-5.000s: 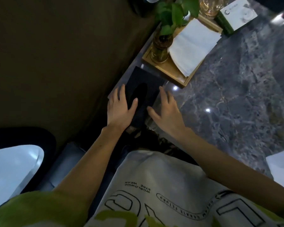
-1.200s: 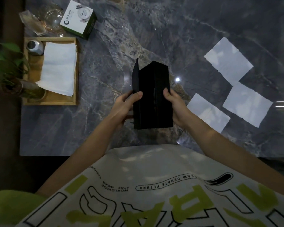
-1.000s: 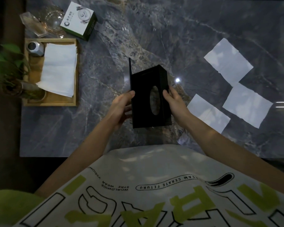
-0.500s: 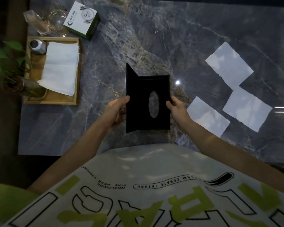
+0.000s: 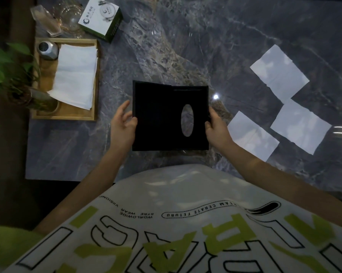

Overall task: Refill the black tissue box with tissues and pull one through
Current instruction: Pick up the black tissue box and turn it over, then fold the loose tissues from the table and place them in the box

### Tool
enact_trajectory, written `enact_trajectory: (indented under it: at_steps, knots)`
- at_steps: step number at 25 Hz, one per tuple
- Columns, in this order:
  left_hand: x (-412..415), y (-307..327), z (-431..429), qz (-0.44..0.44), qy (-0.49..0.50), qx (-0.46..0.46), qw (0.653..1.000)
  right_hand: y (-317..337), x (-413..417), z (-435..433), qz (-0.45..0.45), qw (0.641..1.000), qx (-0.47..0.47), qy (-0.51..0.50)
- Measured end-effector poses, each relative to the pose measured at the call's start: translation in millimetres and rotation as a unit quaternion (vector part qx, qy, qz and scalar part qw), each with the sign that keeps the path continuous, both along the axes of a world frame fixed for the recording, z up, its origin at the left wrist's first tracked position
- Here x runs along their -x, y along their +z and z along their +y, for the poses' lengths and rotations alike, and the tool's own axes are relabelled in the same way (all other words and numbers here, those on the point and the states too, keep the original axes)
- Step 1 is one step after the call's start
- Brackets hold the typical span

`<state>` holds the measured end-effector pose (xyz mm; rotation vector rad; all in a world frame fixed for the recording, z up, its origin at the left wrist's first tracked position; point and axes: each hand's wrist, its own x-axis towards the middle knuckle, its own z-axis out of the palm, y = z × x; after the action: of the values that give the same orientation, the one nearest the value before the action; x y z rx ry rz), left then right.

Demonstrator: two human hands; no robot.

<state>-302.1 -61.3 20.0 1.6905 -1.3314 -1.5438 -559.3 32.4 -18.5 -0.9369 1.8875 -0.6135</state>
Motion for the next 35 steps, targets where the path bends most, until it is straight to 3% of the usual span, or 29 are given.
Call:
enact_trajectory:
  at_steps: [3, 5, 9, 13, 20, 35]
  knots:
    - [12, -3, 6, -0.163, -0.134, 0.143, 0.967, 4, -3, 6, 0.09, 0.992, 0.034, 0.083]
    - [23, -6, 12, -0.259, -0.228, 0.172, 0.923, 7, -5, 11, 0.133, 0.98, 0.02, 0.144]
    - [33, -17, 25, -0.373, -0.3, 0.184, 0.858, 6, -5, 14, 0.239, 0.938, 0.022, 0.251]
    - [34, -27, 21, -0.383, -0.342, 0.137, 0.847, 2, -4, 16, 0.312, 0.899, 0.014, 0.307]
    - [33, -42, 18, -0.399, -0.408, 0.116, 0.813, -3, 2, 20, 0.352, 0.872, -0.001, 0.339]
    - [36, -42, 15, -0.369, -0.419, 0.072, 0.827, -8, 7, 21, 0.328, 0.882, 0.02, 0.337]
